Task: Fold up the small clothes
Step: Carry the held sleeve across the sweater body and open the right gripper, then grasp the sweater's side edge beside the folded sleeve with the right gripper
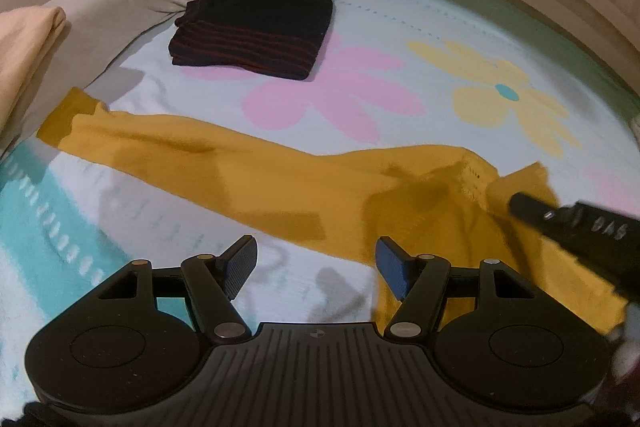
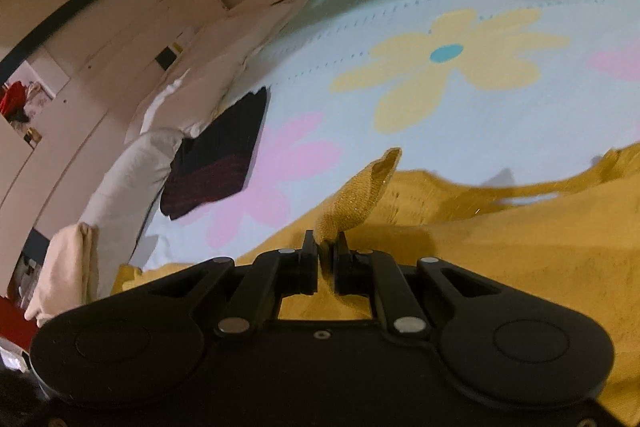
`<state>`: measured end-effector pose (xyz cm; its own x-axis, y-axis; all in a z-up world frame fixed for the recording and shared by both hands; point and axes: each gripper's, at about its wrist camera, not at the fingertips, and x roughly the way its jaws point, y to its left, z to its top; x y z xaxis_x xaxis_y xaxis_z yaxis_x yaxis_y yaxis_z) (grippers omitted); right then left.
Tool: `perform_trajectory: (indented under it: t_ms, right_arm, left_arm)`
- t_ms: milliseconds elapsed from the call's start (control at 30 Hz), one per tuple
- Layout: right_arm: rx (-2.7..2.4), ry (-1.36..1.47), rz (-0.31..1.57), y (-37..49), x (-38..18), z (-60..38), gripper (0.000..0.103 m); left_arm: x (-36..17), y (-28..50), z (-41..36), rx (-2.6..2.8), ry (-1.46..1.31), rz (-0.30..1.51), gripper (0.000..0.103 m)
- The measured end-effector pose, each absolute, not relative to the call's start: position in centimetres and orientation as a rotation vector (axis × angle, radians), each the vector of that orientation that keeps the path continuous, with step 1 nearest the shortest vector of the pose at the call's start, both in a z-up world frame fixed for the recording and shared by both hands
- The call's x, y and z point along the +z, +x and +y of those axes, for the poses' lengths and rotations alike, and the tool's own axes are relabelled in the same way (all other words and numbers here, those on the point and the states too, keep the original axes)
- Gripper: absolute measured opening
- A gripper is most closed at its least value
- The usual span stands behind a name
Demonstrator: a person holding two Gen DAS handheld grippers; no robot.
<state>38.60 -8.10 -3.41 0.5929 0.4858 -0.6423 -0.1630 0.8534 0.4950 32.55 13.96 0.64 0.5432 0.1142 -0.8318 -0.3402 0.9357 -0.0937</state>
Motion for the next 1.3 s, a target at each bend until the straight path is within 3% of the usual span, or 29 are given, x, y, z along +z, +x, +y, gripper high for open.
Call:
perform_trajectory:
  t_ms: [200, 333, 400, 733, 967, 1300]
  right_arm:
    - [0.519, 0.401, 0.888, 38.4, -4.7, -7.4, 0.024]
    - [0.578, 0.39, 0.87, 37.7, -4.4, -8.4, 0.054]
    - [0.579, 0.411, 0.838, 37.2, -3.9, -9.6, 0.058]
    - [0.33, 0.447, 0.759, 35.8, -2.3, -22.7, 0.058]
    - [0.059, 0.438, 0.76, 35.1, -2.4, -33.5, 0.058]
    - [0.014, 0.459, 0.822, 37.7, -5.7, -36.3, 0.058]
  left_arm:
    - [0.3, 32.8, 13.7, 0.282, -0.247, 0.963, 0.065]
    - [-0.1, 33.1, 13.2, 0.279, -0.23, 0.964, 0.065]
    - [-0.2, 33.2, 12.7, 0.278, -0.212, 0.958, 0.065]
    - [-2.2, 33.9, 6.9, 0.059, -0.086, 0.899, 0.065]
    - [-6.9, 36.0, 2.9, -0.005, 0.086, 0.974, 0.066]
    - [-6.9, 35.9, 2.3, 0.005, 0.091, 0.92, 0.066]
